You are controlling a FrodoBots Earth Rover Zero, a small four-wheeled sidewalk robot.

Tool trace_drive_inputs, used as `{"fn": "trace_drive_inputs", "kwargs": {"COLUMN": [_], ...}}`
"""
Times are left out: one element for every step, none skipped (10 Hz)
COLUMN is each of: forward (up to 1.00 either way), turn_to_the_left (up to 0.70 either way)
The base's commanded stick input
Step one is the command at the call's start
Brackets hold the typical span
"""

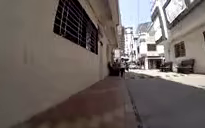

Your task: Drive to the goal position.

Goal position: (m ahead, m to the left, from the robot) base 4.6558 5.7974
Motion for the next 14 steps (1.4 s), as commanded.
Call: {"fn": "trace_drive_inputs", "kwargs": {"forward": [0.85, 0.85, 0.85, 0.85, 0.85, 0.85, 0.85, 0.85, 0.85, 0.85, 0.85, 0.85, 0.85, 0.85], "turn_to_the_left": [-0.20, -0.34, -0.34, -0.34, -0.34, -0.22, 0.00, 0.00, 0.00, 0.00, 0.00, 0.00, 0.00, 0.00]}}
